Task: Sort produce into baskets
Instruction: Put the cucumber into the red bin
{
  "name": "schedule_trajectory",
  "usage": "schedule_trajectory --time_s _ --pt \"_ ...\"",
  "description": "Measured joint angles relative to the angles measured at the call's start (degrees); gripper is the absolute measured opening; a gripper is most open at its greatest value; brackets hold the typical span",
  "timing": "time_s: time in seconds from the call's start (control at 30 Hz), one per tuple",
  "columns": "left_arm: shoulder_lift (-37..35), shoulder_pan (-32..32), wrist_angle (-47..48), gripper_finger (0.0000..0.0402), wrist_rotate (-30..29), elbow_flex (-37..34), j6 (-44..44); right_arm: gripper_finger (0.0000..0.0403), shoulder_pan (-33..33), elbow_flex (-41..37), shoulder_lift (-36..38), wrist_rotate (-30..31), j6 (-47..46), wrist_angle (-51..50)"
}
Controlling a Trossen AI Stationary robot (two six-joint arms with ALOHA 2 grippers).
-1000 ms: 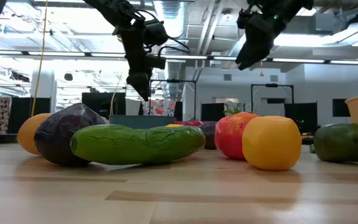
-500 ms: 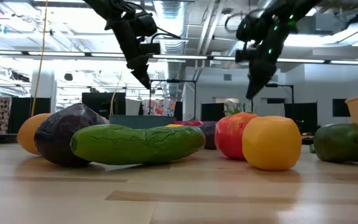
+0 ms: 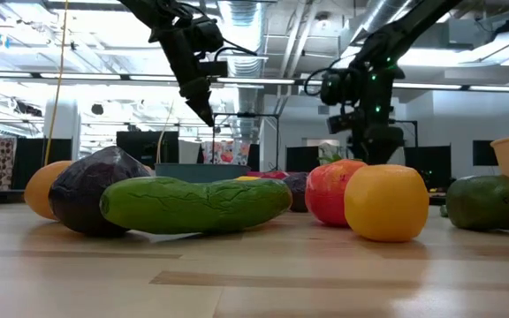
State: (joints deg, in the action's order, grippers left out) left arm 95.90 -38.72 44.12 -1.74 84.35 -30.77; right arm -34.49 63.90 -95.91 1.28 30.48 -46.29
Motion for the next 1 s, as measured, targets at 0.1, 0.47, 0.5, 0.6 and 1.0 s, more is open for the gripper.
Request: schedule_trajectory --time_s 0.1,0.47,0.5,0.6,1.0 --pt "0.0 0.0 0.0 0.0199 0.0 0.0 0.0 0.04 0.5 0.0 -2.1 0.0 0.0 -0.4" --pt "0.0 0.1 0.0 0.0199 0.1 0.0 0.3 0.0385 3.9 0.0 -7.4 5.1 0.0 -0.5" --pt "0.0 0.1 0.0 0.0199 0.1 0.0 0.4 0.0379 4.2 0.0 -7.4 5.5 0.0 -0.6" --pt "0.0 0.1 0.0 0.0199 0.1 0.0 0.6 0.0354 5.0 0.0 -7.4 6.1 0.0 -0.6" --pt "0.0 0.1 0.0 0.0199 0.0 0.0 0.7 0.0225 5.6 0.0 -7.4 6.4 0.0 -2.1"
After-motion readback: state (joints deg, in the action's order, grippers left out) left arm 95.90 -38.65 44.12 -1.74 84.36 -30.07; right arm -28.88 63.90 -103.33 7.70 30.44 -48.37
